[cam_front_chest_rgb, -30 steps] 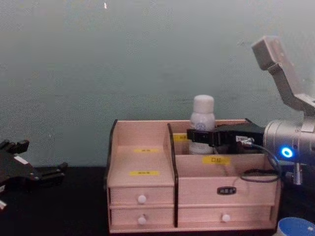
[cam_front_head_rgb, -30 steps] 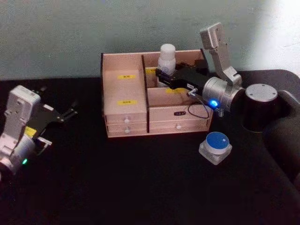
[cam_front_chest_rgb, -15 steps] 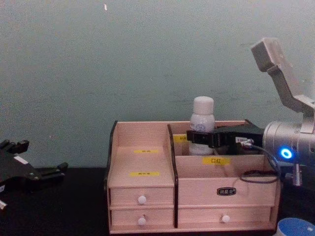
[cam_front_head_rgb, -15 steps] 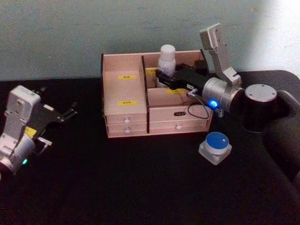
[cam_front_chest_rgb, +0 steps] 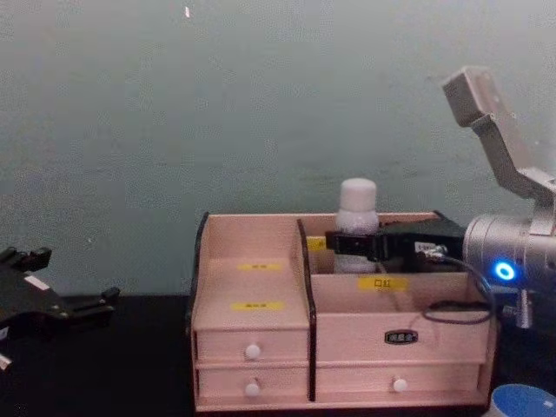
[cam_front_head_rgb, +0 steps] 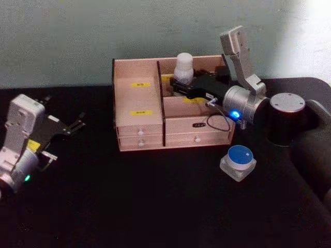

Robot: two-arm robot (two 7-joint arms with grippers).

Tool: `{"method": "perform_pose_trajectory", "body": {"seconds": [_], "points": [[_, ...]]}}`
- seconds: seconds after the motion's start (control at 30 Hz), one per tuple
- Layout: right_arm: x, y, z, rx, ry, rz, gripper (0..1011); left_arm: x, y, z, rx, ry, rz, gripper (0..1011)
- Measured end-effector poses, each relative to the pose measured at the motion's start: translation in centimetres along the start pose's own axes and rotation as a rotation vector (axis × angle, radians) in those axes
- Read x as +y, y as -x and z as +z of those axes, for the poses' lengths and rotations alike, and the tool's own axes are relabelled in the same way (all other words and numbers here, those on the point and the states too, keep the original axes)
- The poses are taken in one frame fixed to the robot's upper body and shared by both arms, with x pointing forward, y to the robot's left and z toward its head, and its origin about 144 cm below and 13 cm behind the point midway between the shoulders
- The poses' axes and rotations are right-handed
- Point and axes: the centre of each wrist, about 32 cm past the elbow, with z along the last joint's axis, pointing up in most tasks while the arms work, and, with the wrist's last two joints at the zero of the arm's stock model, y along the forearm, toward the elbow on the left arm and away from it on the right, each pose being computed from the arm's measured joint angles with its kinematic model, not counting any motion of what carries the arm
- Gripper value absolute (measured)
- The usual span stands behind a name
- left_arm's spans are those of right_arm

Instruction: Pick up the facial cleanser and watermelon frost from the table and place them into the tiered storage box.

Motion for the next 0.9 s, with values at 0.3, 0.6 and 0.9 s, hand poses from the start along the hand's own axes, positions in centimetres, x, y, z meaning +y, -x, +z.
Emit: {"method": "perform_pose_trajectory", "body": {"seconds": [0.3,0.6,0.9], "points": [[-0.01,0.0,-0.03,0.0,0.001,0.0,983,0.0,0.0,0.0,0.0,0.0,0.0,1001],[-0.04,-0.04,-0.05,0.0,0.001,-0.001,1000,0.0,0.0,0.0,0.0,0.0,0.0,1001],[-0.62,0.12,0.11,-0.001,-0.01,0.001,1000,0.0,0.0,0.0,0.0,0.0,0.0,1001]]}}
